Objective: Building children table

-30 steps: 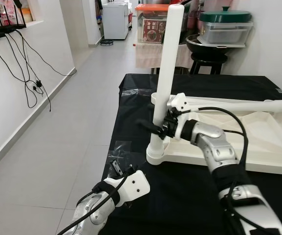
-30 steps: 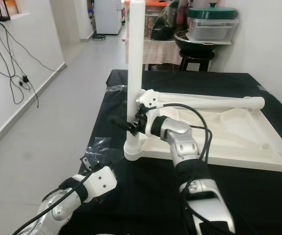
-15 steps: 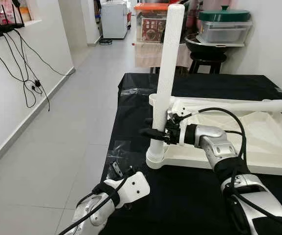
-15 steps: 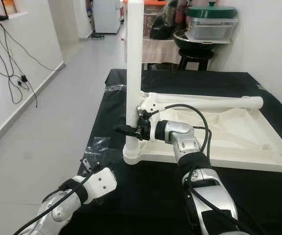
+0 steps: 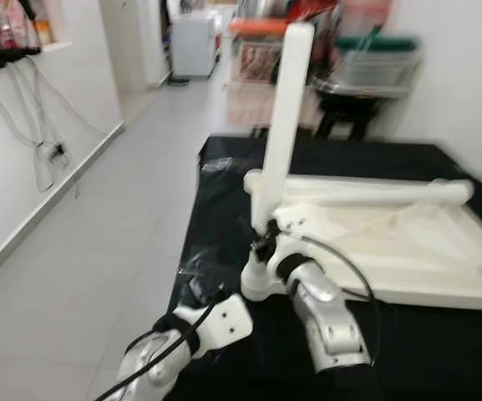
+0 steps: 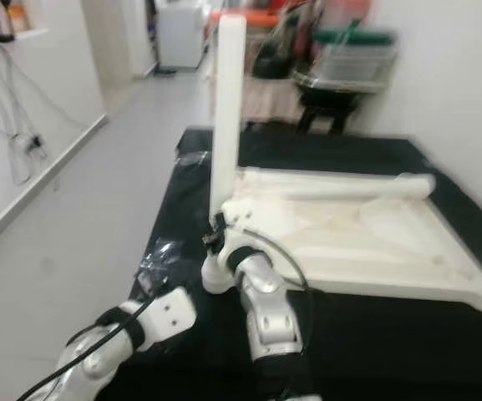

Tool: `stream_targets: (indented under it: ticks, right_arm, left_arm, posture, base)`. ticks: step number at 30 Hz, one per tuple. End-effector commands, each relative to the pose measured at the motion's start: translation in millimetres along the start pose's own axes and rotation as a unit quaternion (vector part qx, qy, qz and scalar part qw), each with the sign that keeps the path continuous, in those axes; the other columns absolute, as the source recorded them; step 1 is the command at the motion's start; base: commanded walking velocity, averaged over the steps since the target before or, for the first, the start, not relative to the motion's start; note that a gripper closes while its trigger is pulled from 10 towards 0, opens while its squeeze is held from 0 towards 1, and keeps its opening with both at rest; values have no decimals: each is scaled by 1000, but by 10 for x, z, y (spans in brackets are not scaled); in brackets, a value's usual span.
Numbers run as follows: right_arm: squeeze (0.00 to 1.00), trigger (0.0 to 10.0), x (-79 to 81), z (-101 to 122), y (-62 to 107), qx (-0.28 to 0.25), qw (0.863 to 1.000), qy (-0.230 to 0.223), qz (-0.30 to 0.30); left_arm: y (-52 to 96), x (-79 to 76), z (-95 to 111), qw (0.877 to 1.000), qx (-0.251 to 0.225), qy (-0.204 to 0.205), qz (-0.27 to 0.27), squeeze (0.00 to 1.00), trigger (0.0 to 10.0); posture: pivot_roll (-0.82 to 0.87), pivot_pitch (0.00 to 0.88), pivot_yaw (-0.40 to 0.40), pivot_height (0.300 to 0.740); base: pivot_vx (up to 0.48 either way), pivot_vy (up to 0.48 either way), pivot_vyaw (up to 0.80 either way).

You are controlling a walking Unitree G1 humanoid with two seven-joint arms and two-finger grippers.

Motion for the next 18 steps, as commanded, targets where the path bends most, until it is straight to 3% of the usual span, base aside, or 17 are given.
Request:
stream_targets:
  ticks: [1, 2, 3, 4, 5, 6, 8, 13, 14, 15, 17, 18]
  right_arm:
    - [0, 0, -81, -292, -28, 61, 998, -2, -3]
    - [0, 0, -81, -292, -28, 61, 998, -2, -3]
    - [0, 10000, -69, -223, -88, 54, 999, 7, 7]
    - [0, 10000, 2, -136, -147, 42, 998, 3, 41]
    - [1000, 10000, 88, -69, -185, 36, 996, -3, 81]
    - [1000, 10000, 88, -69, -185, 36, 996, -3, 81]
    - [1000, 10000, 234, 82, -181, 19, 992, -13, 128]
    - [1000, 10000, 334, 302, -180, 3, 978, 0, 209]
    - [671, 10000, 357, 335, -168, 6, 972, 9, 235]
    - [0, 10000, 382, 328, -161, 17, 965, 11, 260]
    - [0, 10000, 499, 245, -102, 47, 939, 51, 336]
    - [0, 10000, 499, 245, -102, 47, 939, 51, 336]
  left_arm:
    - [-20, -6, -59, 1000, 6, 3, -7, 0, 10000]
    - [-20, -6, -59, 1000, 6, 3, -7, 0, 10000]
    - [-26, -7, -62, 1000, 7, 3, -6, 0, 10000]
    - [-32, -9, -64, 1000, 8, 4, -6, 0, 10000]
    - [-37, -11, -66, 1000, 8, 4, -6, 0, 10000]
    - [-37, -11, -66, 1000, 8, 4, -6, 0, 10000]
    - [-41, -14, -71, 1000, 8, 5, -7, 0, 10000]
    - [-37, -14, -94, 1000, 10, 5, -7, 0, 10000]
    - [-36, -13, -100, 1000, 10, 5, -7, 0, 10000]
    - [-33, -15, -114, 1000, 10, 6, -7, 0, 10000]
    - [-24, -18, -141, 1000, 12, 7, -8, 0, 10000]
    - [-24, -18, -141, 1000, 12, 7, -8, 0, 10000]
  posture:
    - [73, 0, -27, 740]
    - [73, 0, -27, 740]
    - [73, 0, -29, 740]
    - [71, 0, -29, 740]
    - [71, 0, -28, 740]
    - [71, 0, -28, 740]
    - [64, 0, -21, 740]
    - [55, 0, -10, 740]
    - [55, 0, -10, 740]
    - [53, 0, -3, 740]
    - [50, 0, 9, 740]
    - [50, 0, 9, 740]
  base:
    - [0, 0, 0]
    - [0, 0, 0]
    - [0, 0, 0]
    - [0, 0, 0]
    - [0, 0, 0]
    - [0, 0, 0]
    - [0, 0, 0]
    - [0, 0, 0]
    - [0, 0, 0]
    - [0, 0, 0]
    - [0, 0, 0]
    - [0, 0, 0]
Point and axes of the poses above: a point about 5 cm out from each wrist's last joint towards the gripper, its own y axis pointing back from the gripper into the wrist, its own z axis along the axis of the wrist's last joint, x = y × z, the point moved 5 cm from there along -y, pointing out of the wrist towards the gripper, and after that the axes turned 13 degrees about -y, right-handed, at the moved point
